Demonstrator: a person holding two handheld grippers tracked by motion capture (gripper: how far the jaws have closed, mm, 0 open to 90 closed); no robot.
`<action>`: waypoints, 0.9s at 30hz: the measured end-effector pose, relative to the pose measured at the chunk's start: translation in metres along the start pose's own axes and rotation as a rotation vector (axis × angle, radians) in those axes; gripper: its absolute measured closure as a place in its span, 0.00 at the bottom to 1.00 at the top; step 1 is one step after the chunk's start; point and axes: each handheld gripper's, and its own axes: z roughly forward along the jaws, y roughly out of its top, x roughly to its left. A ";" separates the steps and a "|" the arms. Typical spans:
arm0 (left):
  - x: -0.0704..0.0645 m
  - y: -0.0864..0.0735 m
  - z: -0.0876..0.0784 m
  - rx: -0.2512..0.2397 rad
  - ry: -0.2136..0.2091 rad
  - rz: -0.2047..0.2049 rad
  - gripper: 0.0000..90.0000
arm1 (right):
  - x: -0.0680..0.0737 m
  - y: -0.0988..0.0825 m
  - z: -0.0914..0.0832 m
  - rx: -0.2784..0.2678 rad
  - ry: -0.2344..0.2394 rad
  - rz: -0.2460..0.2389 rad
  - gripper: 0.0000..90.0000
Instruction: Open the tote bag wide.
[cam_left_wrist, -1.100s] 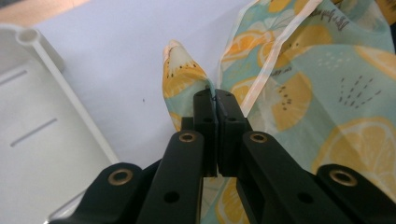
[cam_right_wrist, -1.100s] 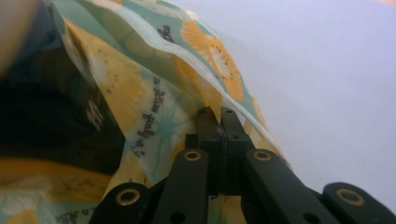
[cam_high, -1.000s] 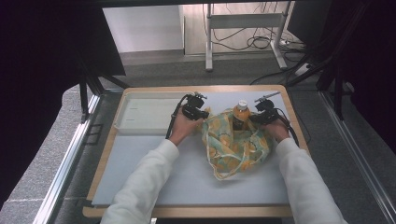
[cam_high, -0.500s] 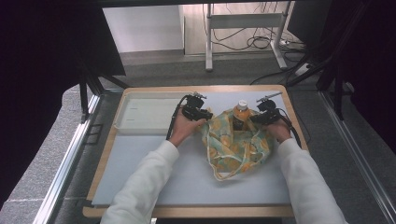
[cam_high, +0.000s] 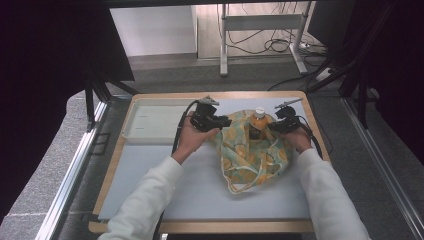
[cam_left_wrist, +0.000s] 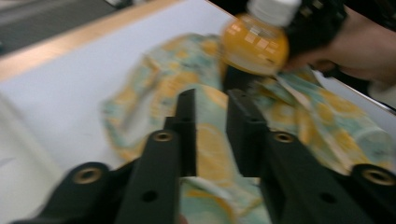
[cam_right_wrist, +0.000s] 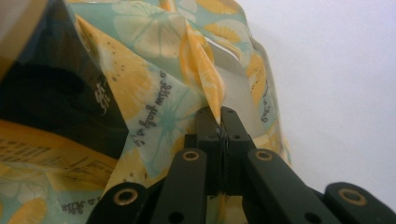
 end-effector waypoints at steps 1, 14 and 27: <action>-0.004 -0.001 0.008 0.011 -0.010 0.004 0.92 | 0.000 0.000 0.000 0.001 -0.001 0.000 0.98; -0.019 -0.006 0.075 0.136 -0.055 -0.020 0.95 | 0.000 -0.003 0.002 -0.004 0.000 0.000 0.98; 0.021 -0.024 0.083 0.230 0.149 -0.063 0.98 | -0.007 -0.008 0.001 0.000 -0.019 0.012 0.98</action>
